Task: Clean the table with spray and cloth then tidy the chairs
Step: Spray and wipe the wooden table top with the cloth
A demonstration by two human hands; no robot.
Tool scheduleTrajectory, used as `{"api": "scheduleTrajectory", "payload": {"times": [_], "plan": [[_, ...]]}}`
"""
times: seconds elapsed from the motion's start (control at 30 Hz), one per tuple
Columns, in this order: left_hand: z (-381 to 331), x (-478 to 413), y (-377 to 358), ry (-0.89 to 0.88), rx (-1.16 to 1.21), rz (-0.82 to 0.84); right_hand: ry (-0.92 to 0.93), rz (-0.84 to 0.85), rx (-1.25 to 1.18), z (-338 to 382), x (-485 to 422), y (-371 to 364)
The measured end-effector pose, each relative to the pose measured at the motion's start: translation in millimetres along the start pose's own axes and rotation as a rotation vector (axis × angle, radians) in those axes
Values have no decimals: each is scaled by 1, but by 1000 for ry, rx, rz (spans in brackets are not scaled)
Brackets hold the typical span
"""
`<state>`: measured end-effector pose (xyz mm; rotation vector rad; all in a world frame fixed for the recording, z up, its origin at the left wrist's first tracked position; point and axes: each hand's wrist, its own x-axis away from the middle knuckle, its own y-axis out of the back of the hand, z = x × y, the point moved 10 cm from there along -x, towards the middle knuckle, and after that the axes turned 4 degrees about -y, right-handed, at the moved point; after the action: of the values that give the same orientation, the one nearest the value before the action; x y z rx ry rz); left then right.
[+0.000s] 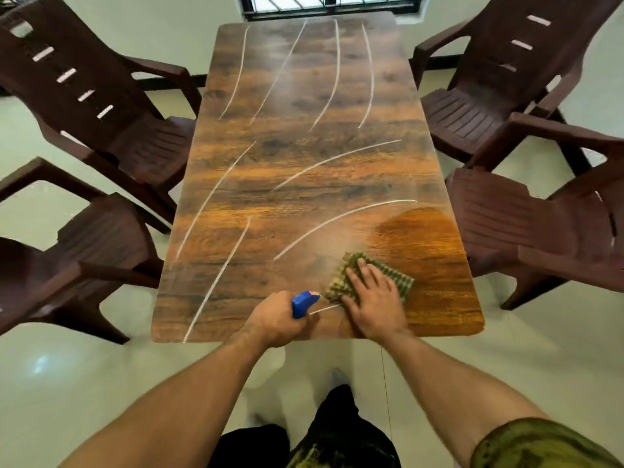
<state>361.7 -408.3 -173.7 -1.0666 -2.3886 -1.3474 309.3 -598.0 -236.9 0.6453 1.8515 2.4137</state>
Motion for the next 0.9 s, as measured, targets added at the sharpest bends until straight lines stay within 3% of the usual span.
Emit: {"api": "scheduleTrajectory", "payload": {"times": [0.17, 0.27, 0.33, 0.5, 0.57, 0.6, 0.67, 0.77, 0.8, 0.83, 0.9], "plan": [[24, 3, 8, -9, 89, -3, -537, -46, -117, -76, -30, 20], [34, 11, 10, -67, 110, 22, -633, -55, -162, -47, -41, 17], [46, 16, 21, -94, 128, -3, -468, -53, -95, 6, -51, 7], [86, 25, 52, -123, 118, -41, 269, 78, 78, 173, 5, -46], [101, 26, 62, -128, 97, -44, 496, 118, 72, 184, 36, -55], [108, 27, 67, -125, 92, -43, 525, 105, 67, 172, 41, -53], [121, 30, 76, -110, 81, -44, 295, 10, 57, 123, 30, -40], [141, 34, 90, -98, 96, -82, -494, -129, -85, 47, 19, -20], [146, 36, 94, -97, 102, -91, -671, -146, -142, 50, 21, -18], [154, 40, 99, -96, 106, -94, -758, -143, -186, 70, 19, -22], [168, 46, 107, -88, 109, -102, -671, -137, -192, 134, 9, -36]]}}
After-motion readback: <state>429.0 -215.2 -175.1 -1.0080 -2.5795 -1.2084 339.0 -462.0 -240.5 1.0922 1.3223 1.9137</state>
